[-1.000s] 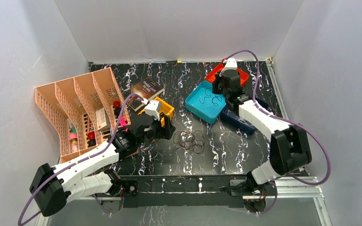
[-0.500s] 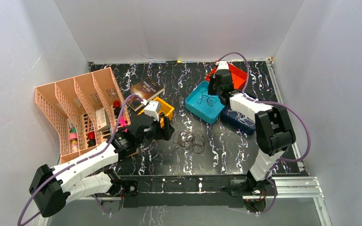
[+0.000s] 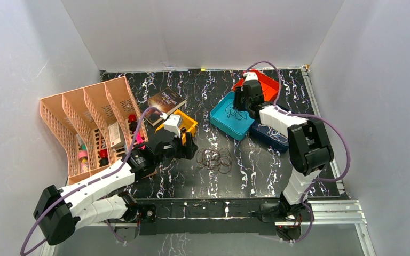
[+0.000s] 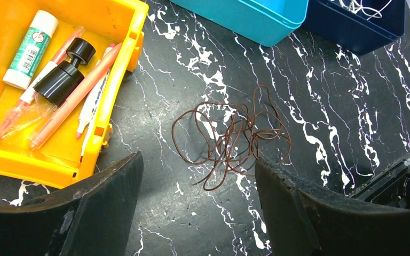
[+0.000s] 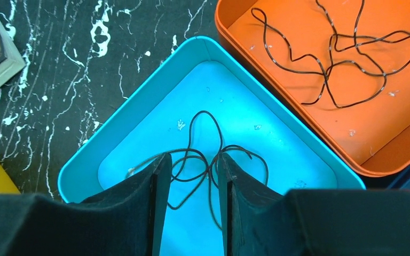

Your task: Untangle the cables

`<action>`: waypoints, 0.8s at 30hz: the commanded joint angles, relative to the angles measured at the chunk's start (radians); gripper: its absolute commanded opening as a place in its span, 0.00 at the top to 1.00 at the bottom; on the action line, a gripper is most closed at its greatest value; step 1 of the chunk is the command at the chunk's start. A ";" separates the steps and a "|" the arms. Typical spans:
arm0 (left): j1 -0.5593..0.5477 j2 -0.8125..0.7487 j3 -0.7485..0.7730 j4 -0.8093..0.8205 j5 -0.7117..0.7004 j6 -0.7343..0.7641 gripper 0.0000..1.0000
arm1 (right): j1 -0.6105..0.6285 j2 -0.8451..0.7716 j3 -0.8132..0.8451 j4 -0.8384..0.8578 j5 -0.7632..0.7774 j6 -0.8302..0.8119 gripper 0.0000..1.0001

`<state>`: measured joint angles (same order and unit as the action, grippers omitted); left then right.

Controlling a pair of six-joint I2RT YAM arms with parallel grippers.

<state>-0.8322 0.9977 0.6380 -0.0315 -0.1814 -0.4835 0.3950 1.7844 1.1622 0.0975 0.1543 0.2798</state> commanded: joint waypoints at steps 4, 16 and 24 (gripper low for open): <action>0.005 0.008 0.033 -0.008 0.015 -0.003 0.25 | 0.001 -0.141 -0.013 0.051 -0.120 -0.036 0.50; 0.006 0.042 0.034 0.018 0.047 -0.009 0.25 | 0.001 -0.254 -0.079 -0.041 -0.110 0.013 0.49; 0.005 0.088 0.054 0.034 0.114 0.013 0.27 | 0.001 -0.406 -0.204 -0.093 -0.144 0.074 0.49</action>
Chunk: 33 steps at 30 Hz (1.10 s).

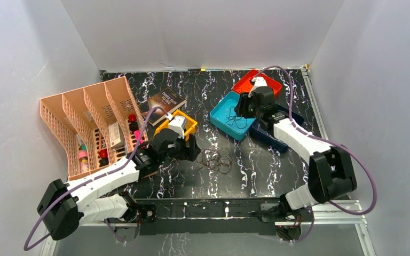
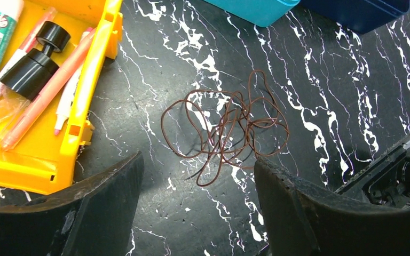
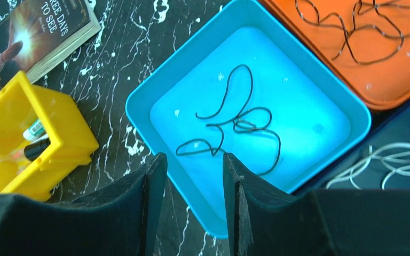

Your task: Untangle the cables

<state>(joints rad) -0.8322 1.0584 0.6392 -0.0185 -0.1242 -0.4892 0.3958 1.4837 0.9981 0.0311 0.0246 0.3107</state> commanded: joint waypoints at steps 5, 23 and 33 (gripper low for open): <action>0.006 0.115 0.100 0.024 0.117 0.038 0.39 | 0.001 -0.220 -0.131 -0.084 -0.095 0.078 0.49; -0.027 0.340 0.161 -0.064 0.188 0.108 0.58 | 0.000 -0.460 -0.402 -0.146 -0.179 0.140 0.50; -0.037 0.399 0.153 -0.019 0.159 0.103 0.74 | 0.000 -0.454 -0.392 -0.159 -0.192 0.133 0.50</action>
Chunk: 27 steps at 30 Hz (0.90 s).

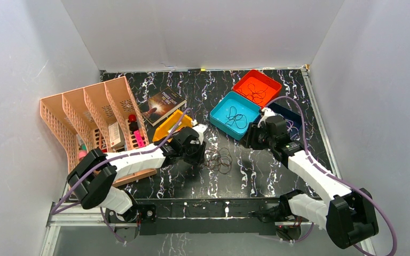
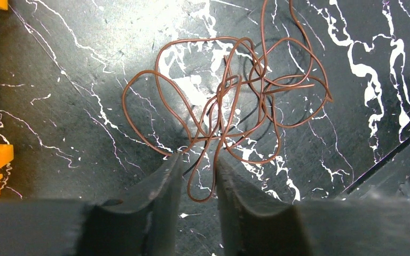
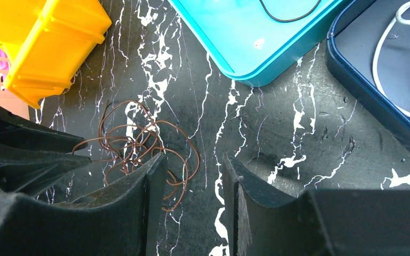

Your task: Untangle the cables

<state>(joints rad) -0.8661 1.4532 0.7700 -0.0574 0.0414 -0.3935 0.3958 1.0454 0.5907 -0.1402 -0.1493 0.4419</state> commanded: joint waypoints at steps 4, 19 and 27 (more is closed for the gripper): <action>-0.003 0.000 0.034 0.018 -0.013 0.012 0.82 | -0.001 -0.027 0.010 0.016 -0.016 0.007 0.50; -0.002 -0.149 0.145 -0.075 -0.053 0.063 1.00 | 0.001 -0.222 -0.185 0.371 -0.070 0.031 0.41; -0.004 -0.182 0.261 -0.153 -0.060 0.098 1.00 | 0.080 -0.260 -0.233 0.596 -0.100 0.012 0.32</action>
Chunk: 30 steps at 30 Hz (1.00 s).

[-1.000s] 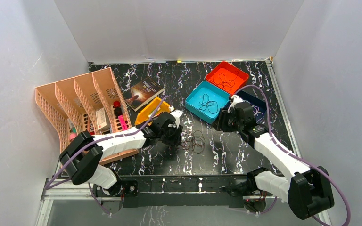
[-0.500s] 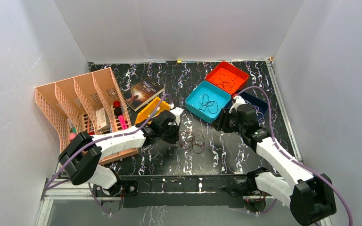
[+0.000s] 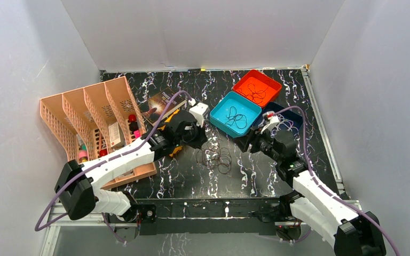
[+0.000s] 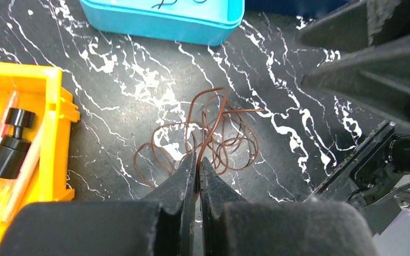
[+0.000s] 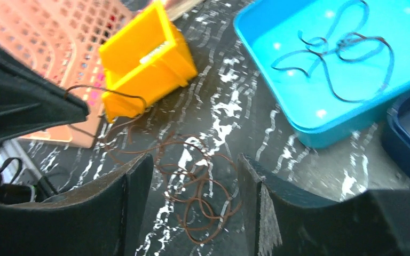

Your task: Untangle the cables

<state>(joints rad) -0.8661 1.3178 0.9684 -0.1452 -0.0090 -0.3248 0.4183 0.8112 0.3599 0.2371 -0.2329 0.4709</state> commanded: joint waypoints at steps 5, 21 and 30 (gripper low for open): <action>-0.003 -0.054 0.125 -0.098 -0.004 0.048 1.00 | 0.187 -0.006 -0.003 0.352 0.069 -0.063 0.29; -0.003 -0.054 0.249 -0.145 0.036 0.064 1.00 | 0.232 0.205 0.075 0.593 0.101 -0.048 0.17; -0.003 -0.039 0.288 -0.159 0.077 0.061 1.00 | 0.256 0.302 0.114 0.653 0.095 -0.015 0.17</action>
<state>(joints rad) -0.8661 1.3106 1.1969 -0.2829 0.0227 -0.2691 0.6598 1.0786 0.4103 0.8021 -0.1524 0.4450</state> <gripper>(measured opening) 0.014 0.829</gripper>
